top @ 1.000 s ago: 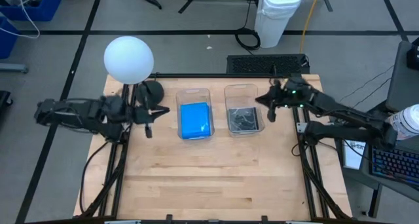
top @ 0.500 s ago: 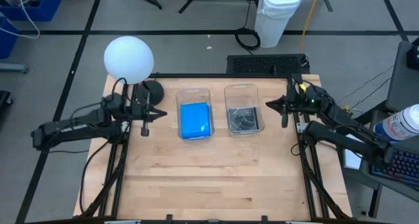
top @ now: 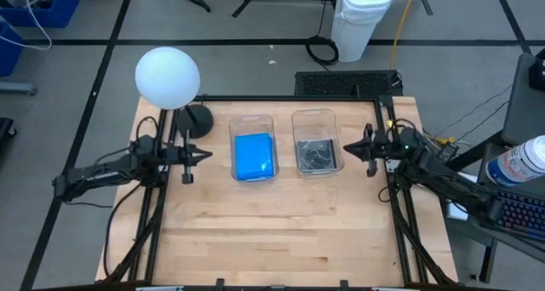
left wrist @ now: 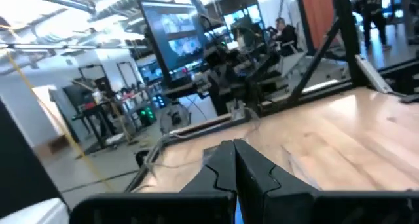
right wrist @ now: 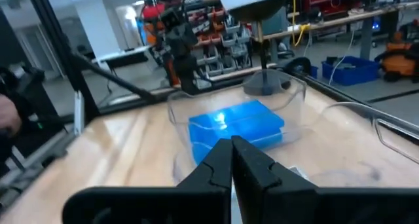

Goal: Pick & place jewel cases by type
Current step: Return to Home Position

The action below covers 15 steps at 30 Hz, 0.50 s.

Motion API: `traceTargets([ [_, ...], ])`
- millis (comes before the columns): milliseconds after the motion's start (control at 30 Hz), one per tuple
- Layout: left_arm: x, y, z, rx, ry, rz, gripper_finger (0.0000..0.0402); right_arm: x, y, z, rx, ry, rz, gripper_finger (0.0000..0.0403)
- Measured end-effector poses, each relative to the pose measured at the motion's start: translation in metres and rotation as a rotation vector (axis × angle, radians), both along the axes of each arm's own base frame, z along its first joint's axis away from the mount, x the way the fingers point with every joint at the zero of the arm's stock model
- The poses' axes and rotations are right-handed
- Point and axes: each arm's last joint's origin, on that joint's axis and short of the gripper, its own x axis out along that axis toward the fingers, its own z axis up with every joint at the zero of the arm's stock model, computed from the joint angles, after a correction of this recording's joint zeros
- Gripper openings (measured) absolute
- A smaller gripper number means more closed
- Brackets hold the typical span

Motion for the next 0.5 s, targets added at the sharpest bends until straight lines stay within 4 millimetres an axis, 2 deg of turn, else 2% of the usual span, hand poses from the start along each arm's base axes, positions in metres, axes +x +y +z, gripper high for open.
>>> traceTargets([
  [167,0.000,0.006,-0.011,-0.079,0.047,-0.016,0.0001,0.002,-0.003,-0.011,-0.099,0.013,-0.022,0.0000],
  [300,-0.001,0.008,-0.013,-0.103,0.066,-0.022,0.0001,0.001,-0.007,-0.019,-0.149,0.035,-0.120,0.0000],
  [500,0.000,0.005,-0.013,-0.073,0.067,-0.056,0.0001,0.001,-0.004,-0.017,-0.154,-0.019,-0.060,0.0000],
])
